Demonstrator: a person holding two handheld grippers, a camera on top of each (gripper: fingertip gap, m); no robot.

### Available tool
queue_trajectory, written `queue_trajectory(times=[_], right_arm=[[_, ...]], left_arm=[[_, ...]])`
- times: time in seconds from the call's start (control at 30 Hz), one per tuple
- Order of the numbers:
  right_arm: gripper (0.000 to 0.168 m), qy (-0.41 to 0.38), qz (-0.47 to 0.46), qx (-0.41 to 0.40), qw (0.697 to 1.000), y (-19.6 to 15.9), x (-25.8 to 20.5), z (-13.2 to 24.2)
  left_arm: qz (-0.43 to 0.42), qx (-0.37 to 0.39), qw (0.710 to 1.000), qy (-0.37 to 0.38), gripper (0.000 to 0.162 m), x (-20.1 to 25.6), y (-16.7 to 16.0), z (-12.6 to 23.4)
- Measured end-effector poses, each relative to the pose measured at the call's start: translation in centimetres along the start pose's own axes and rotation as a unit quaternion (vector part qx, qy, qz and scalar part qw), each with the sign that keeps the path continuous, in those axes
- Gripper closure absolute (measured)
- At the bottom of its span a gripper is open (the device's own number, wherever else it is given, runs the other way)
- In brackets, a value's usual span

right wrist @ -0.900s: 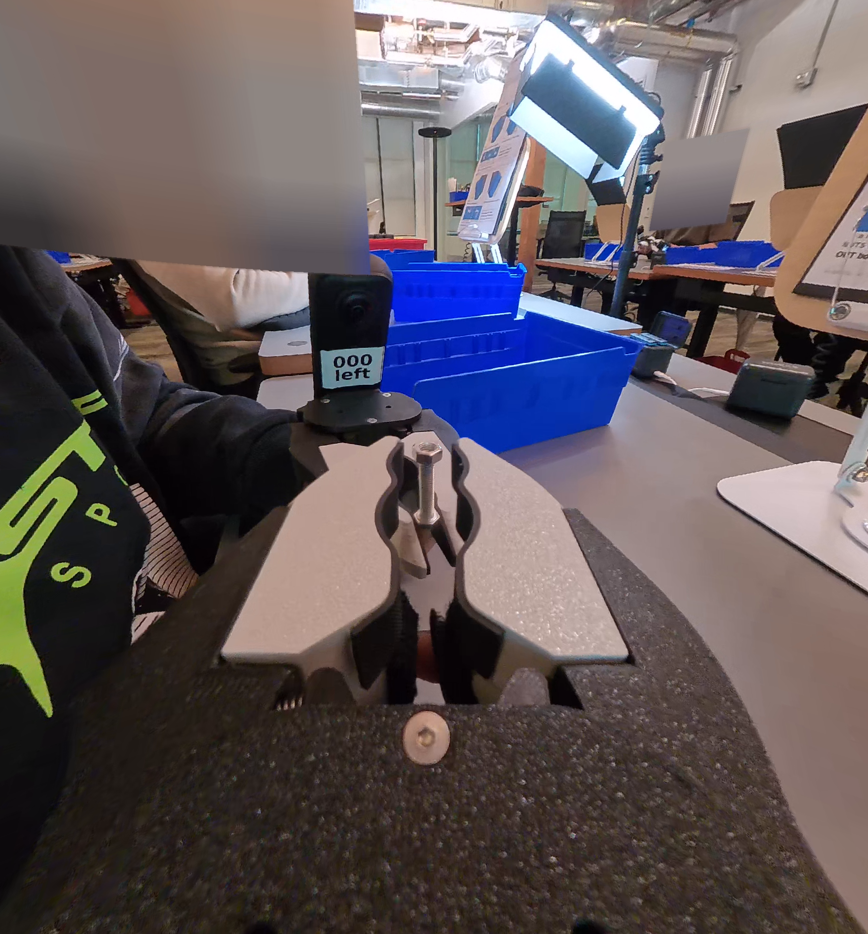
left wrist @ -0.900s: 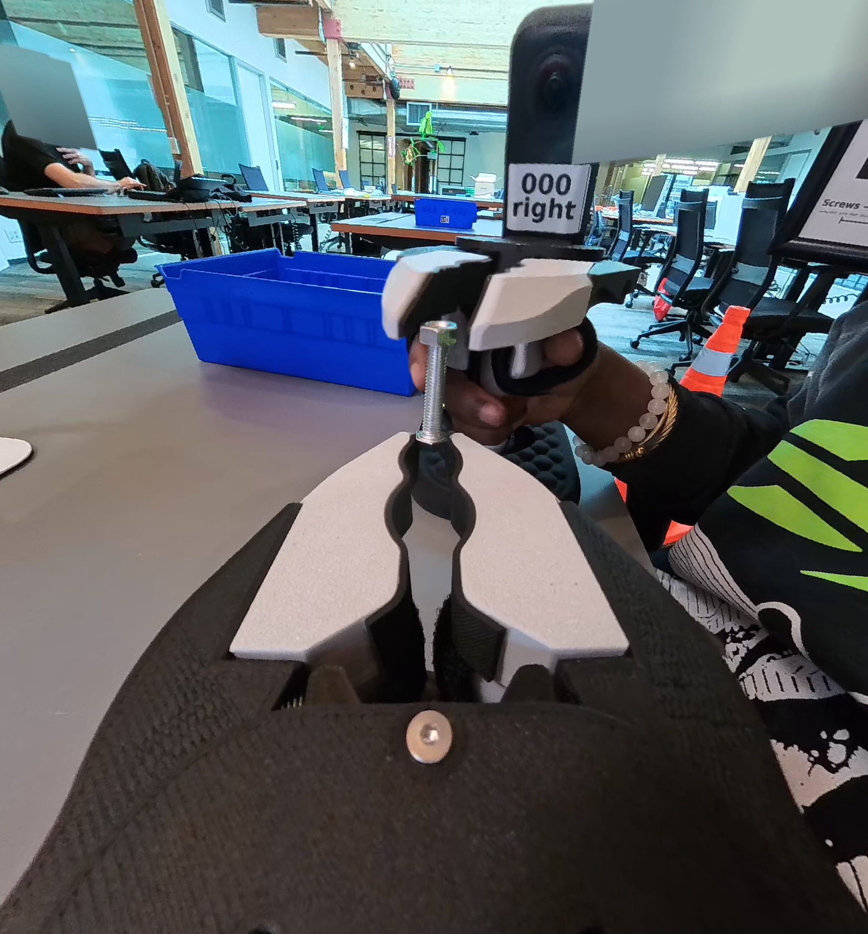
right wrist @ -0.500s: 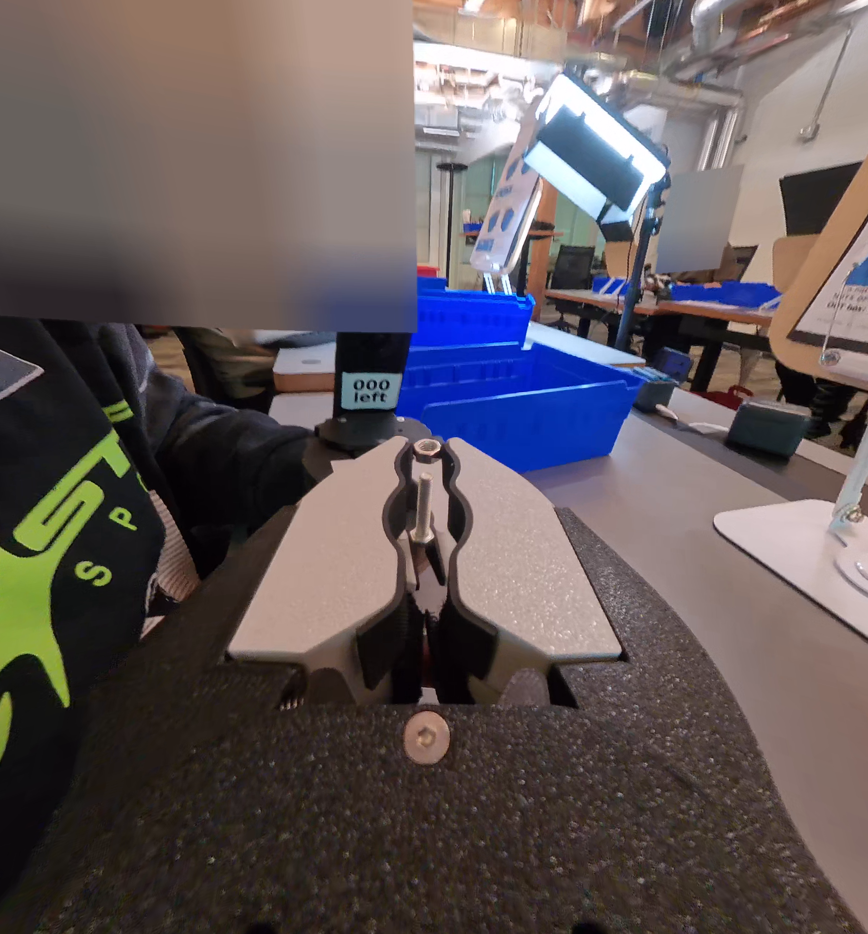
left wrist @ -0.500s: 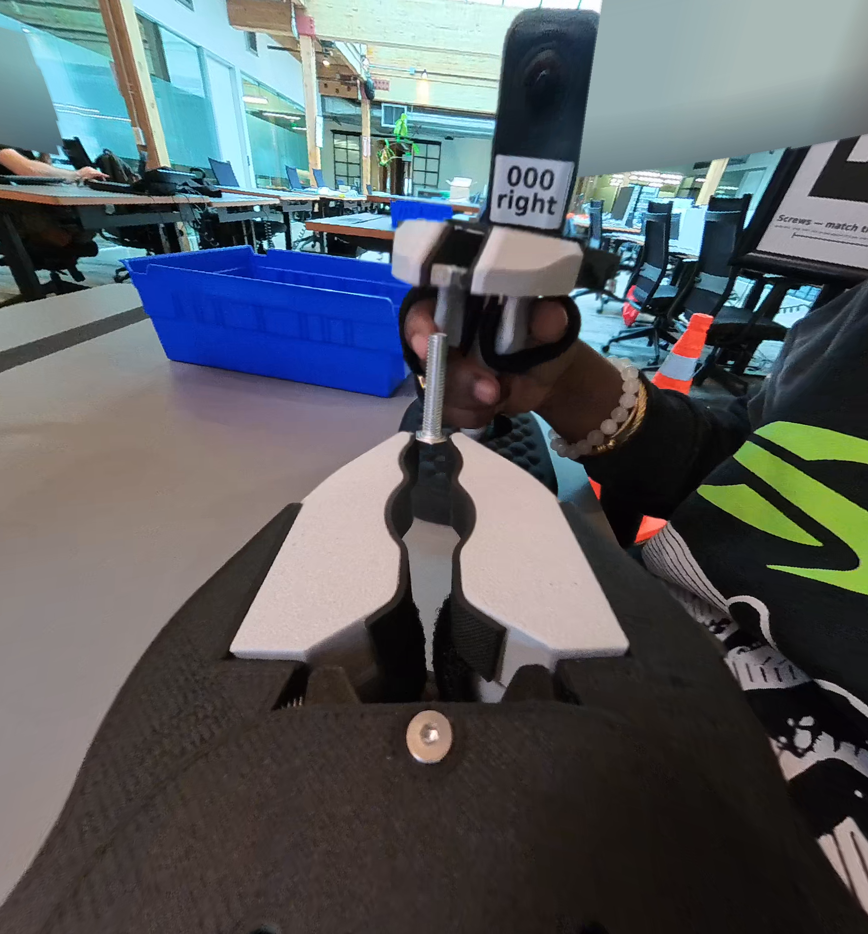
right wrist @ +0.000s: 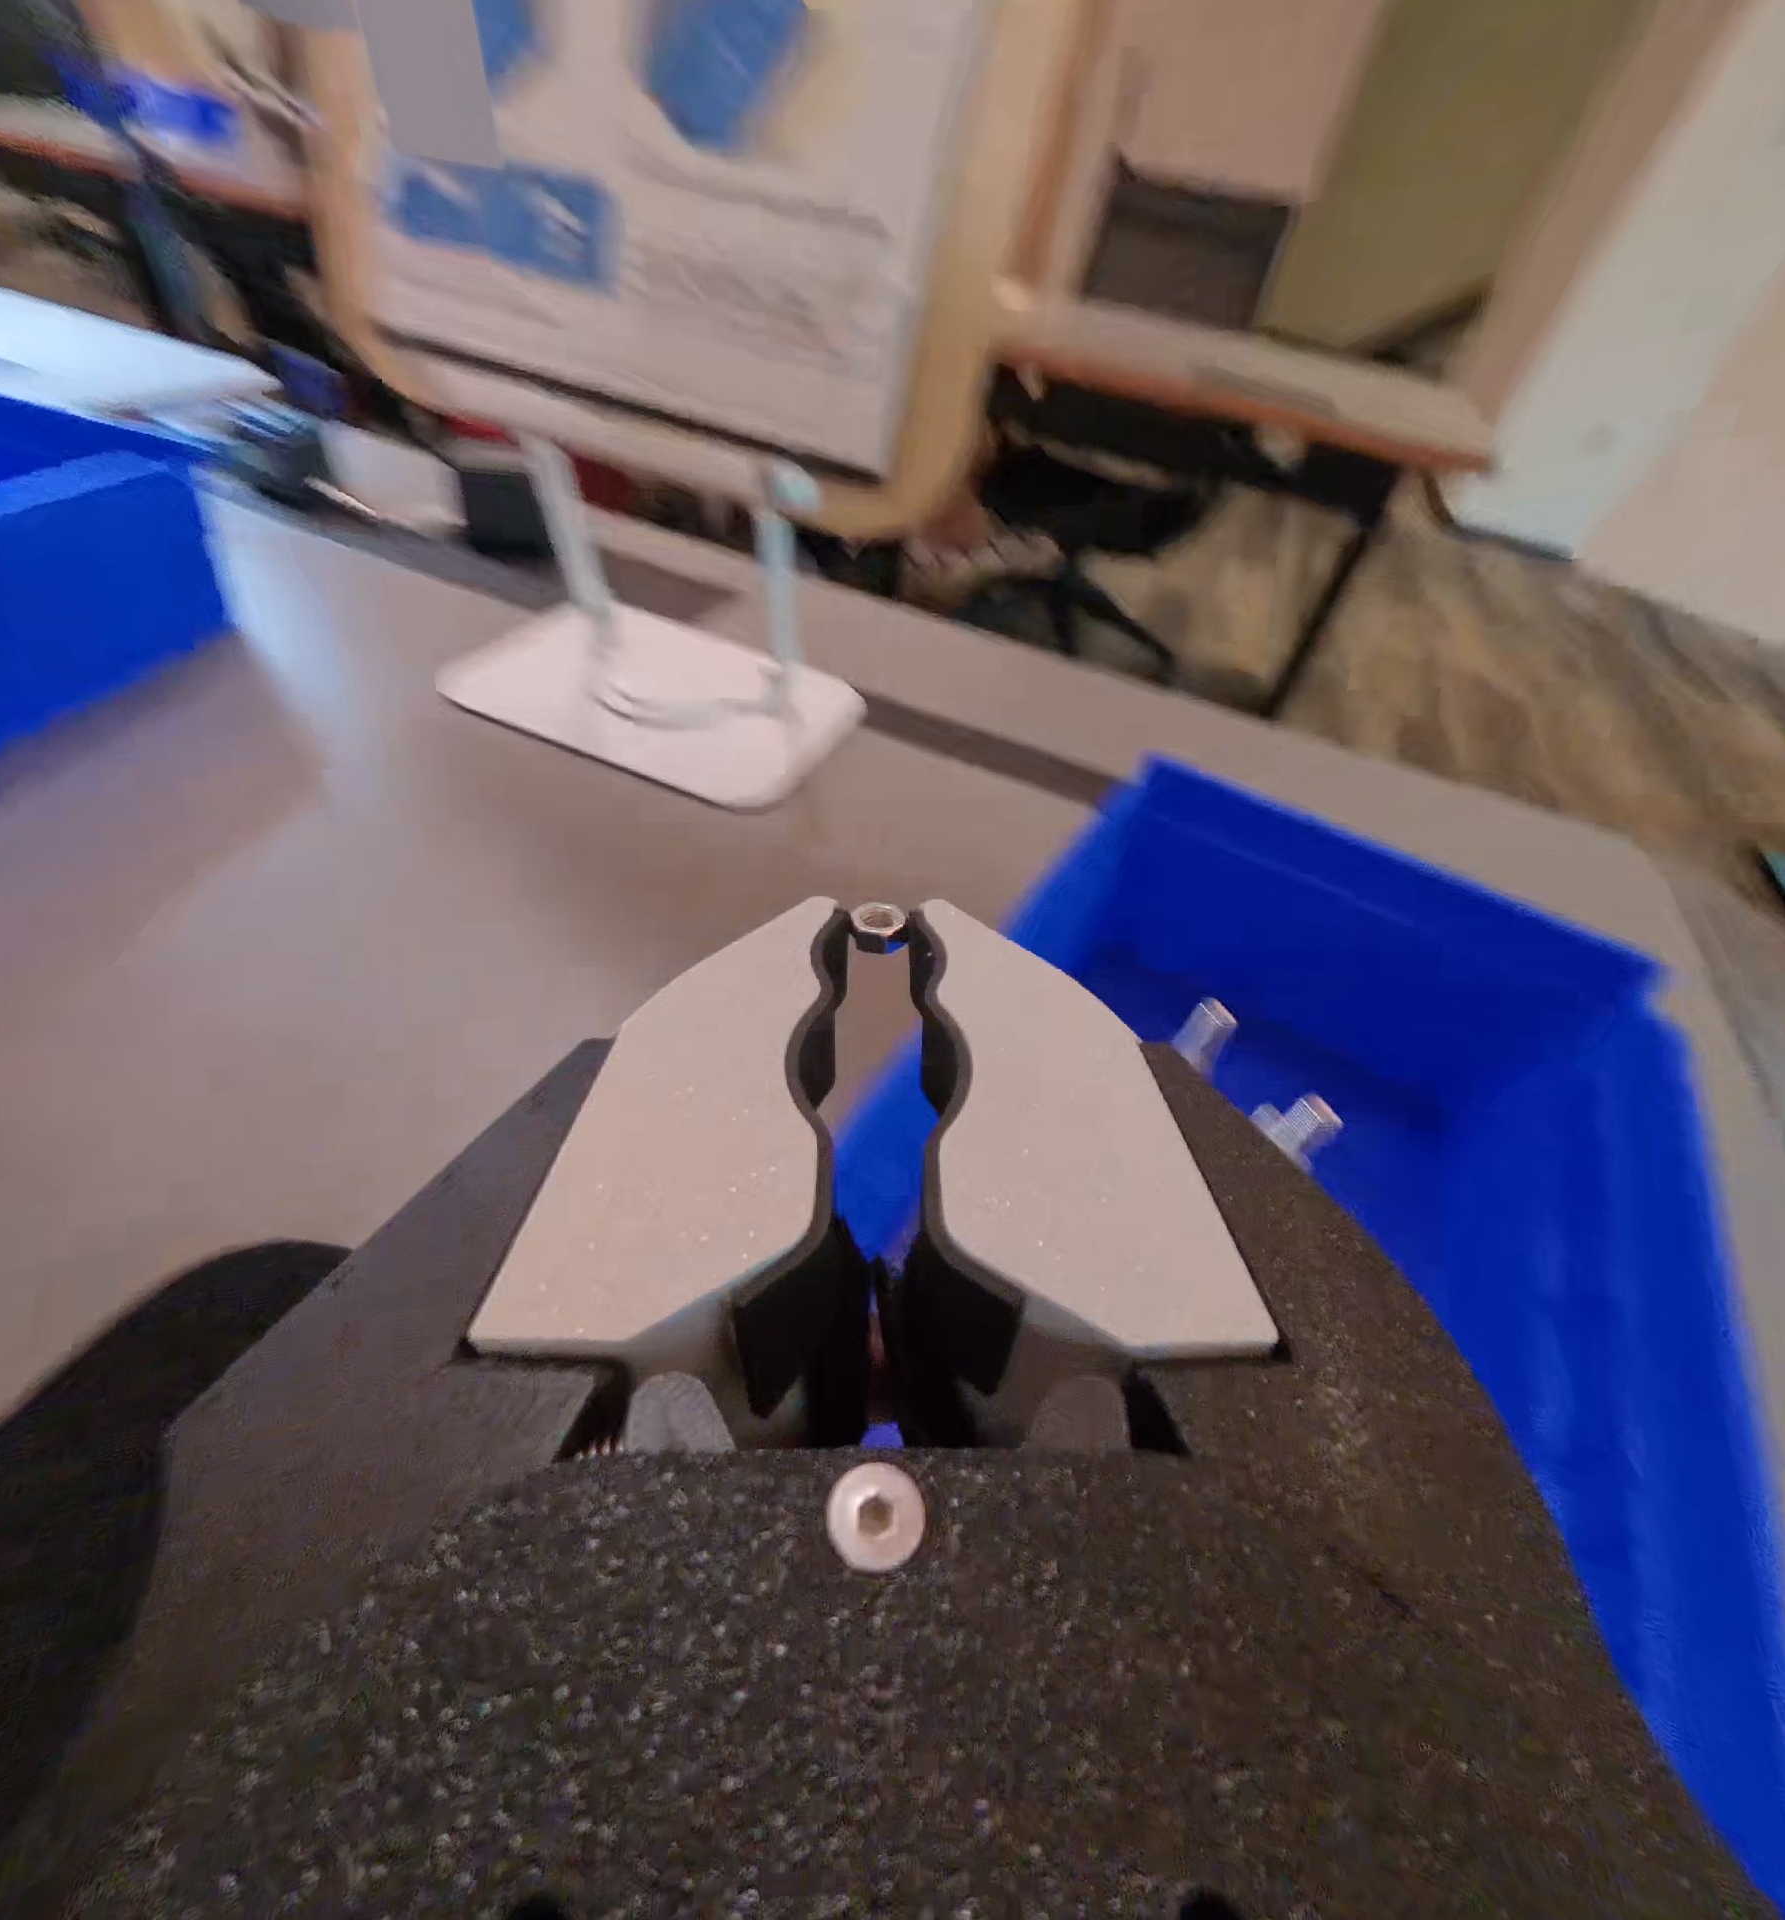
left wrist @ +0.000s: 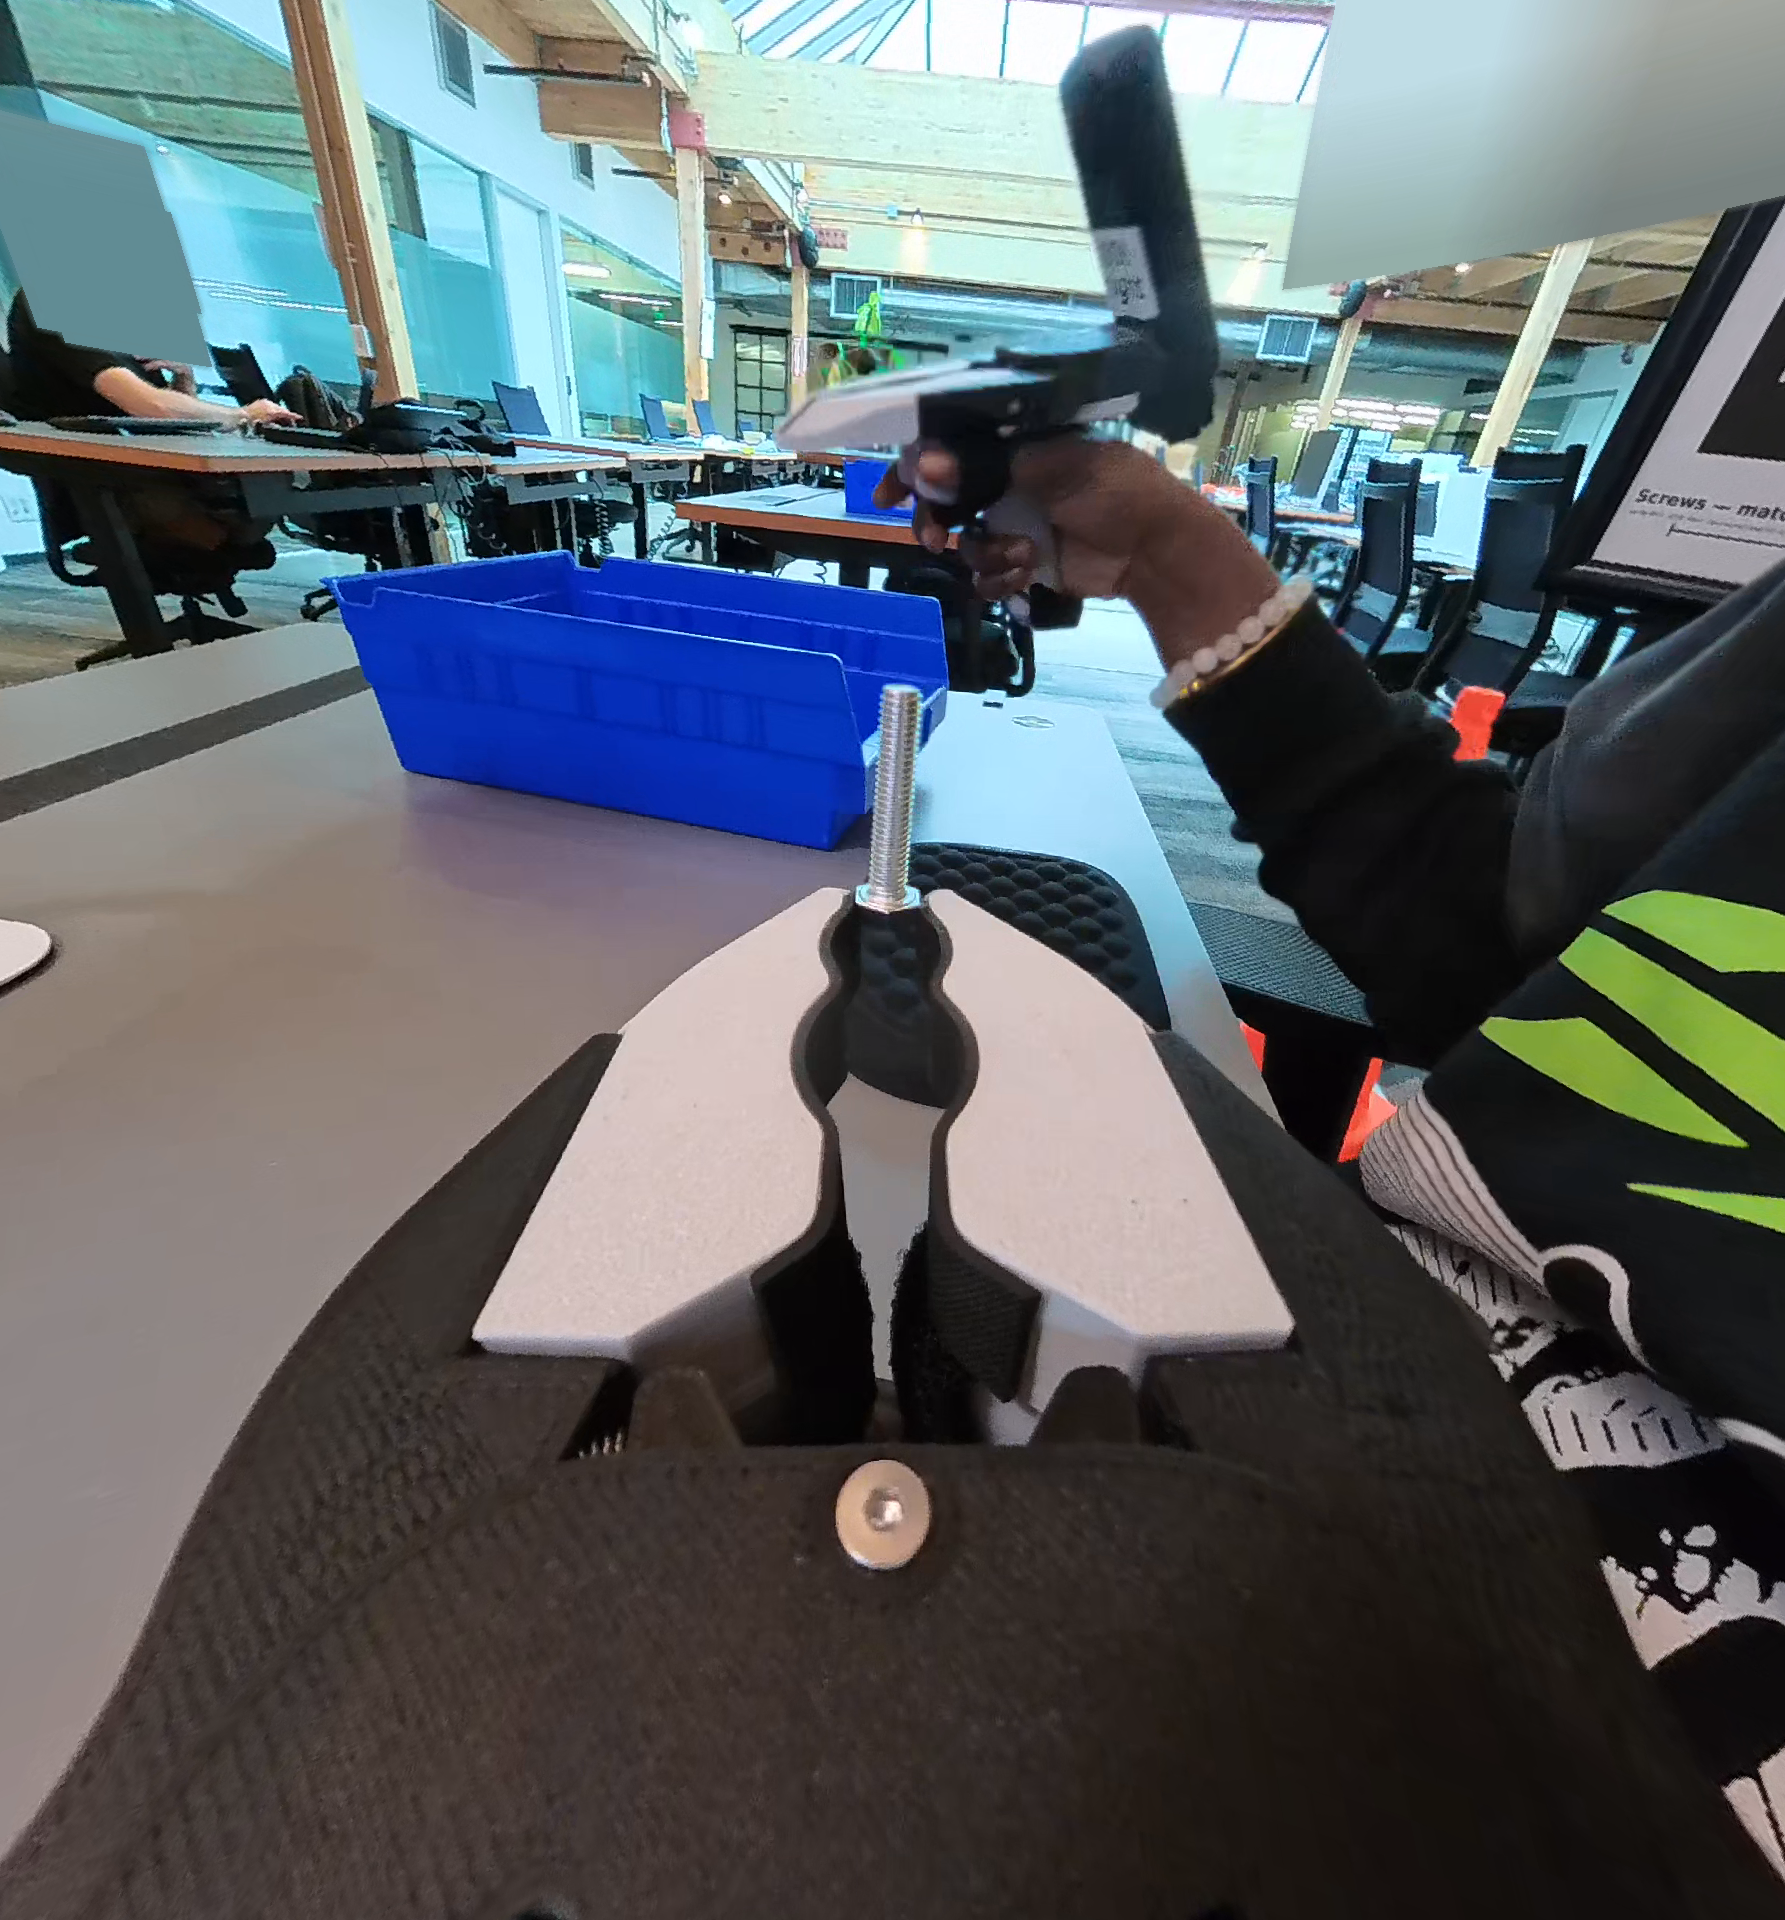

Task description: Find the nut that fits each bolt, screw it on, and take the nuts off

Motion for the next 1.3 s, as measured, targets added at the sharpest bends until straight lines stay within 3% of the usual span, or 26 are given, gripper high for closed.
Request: queue_trajectory(times=[0.13,0.33,0.77,0.93,1.07,1.13,1.2,1.3], right_arm=[[0.157,-0.061,-0.048,-0.163,0.984,-4.1,5.5,-2.2],[0.157,-0.062,-0.078,-0.347,0.932,-9.7,8.4,-7.0],[0.156,-0.057,-0.126,-0.417,0.898,-13.1,9.9,-9.3],[0.149,-0.073,-0.124,-0.381,0.913,-11.6,9.9,-8.6],[0.148,-0.062,-0.086,-0.254,0.962,-6.6,7.6,-7.6],[0.147,-0.005,-0.056,-0.154,0.986,-2.8,4.1,-6.8],[0.146,0.1,-0.014,-0.06,0.993,1.0,-1.4,-5.7],[0.146,0.273,0.071,0.016,0.959,4.0,-11.1,-4.0]], left_arm=[[0.002,0.0,1.0,-0.001,0.152,0.0,0.0,0.0],[0.002,0.001,1.0,0.006,0.152,-0.2,0.0,0.1],[0.006,-0.002,1.0,0.006,0.152,-0.3,-0.1,0.0],[0.007,-0.003,1.0,0.008,0.152,-0.4,-0.2,0.0],[0.008,-0.003,1.0,0.012,0.152,-0.5,-0.2,0.0],[0.008,-0.003,1.0,0.016,0.152,-0.5,-0.2,0.0],[0.01,-0.004,1.0,0.02,0.152,-0.7,-0.2,0.0],[0.009,-0.004,1.0,0.023,0.152,-0.7,-0.2,0.0]])
Point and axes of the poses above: each gripper's, where its closed fingertips meet, z back along the fingers, y out of its top, x = y × z across the jaws, the point moved 5 cm from there along z, back along the fingers, and after that the axes turned 8 degrees about -x, right-handed, at the moved point
